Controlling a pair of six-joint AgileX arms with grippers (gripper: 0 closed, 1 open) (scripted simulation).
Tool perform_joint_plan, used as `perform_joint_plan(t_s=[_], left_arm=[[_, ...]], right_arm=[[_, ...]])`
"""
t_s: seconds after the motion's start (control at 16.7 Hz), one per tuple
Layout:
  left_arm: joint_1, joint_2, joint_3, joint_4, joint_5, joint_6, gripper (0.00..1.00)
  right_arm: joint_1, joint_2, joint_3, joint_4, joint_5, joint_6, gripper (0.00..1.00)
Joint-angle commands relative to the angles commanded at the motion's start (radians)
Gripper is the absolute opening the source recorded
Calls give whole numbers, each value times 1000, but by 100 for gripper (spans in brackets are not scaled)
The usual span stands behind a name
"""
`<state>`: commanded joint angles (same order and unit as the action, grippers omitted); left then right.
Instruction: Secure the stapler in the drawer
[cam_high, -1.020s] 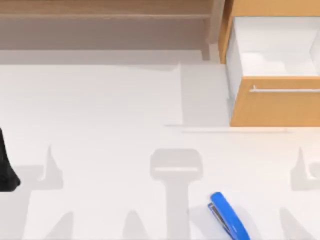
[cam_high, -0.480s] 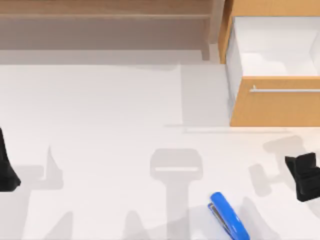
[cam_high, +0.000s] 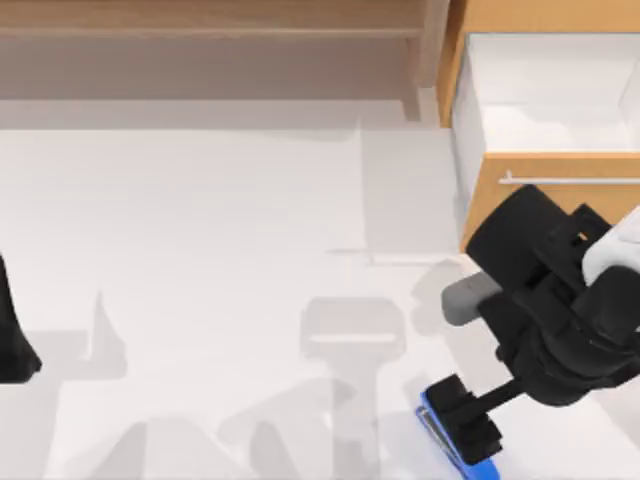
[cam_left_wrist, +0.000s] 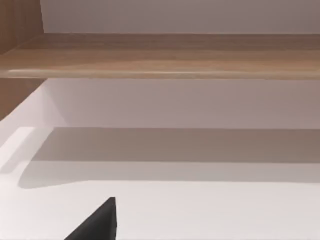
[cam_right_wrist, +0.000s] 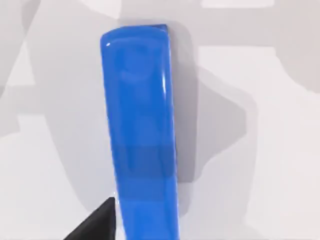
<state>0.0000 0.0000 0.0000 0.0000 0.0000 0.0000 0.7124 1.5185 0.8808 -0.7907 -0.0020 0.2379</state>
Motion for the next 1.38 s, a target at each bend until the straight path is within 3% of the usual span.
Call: perform_joint_plan(t_s=[0.3, 0.72, 1.08, 1.38], left_arm=[[0, 0, 0, 0, 0, 0, 100], [0, 0, 0, 0, 0, 0, 100], [0, 0, 0, 0, 0, 0, 100], [0, 0, 0, 0, 0, 0, 100]], right_arm=[[108, 183, 155, -98, 3, 38, 100], [111, 191, 160, -98, 2, 39, 100], [115, 277, 78, 77, 3, 42, 100], [116, 296, 64, 102, 3, 44, 100]])
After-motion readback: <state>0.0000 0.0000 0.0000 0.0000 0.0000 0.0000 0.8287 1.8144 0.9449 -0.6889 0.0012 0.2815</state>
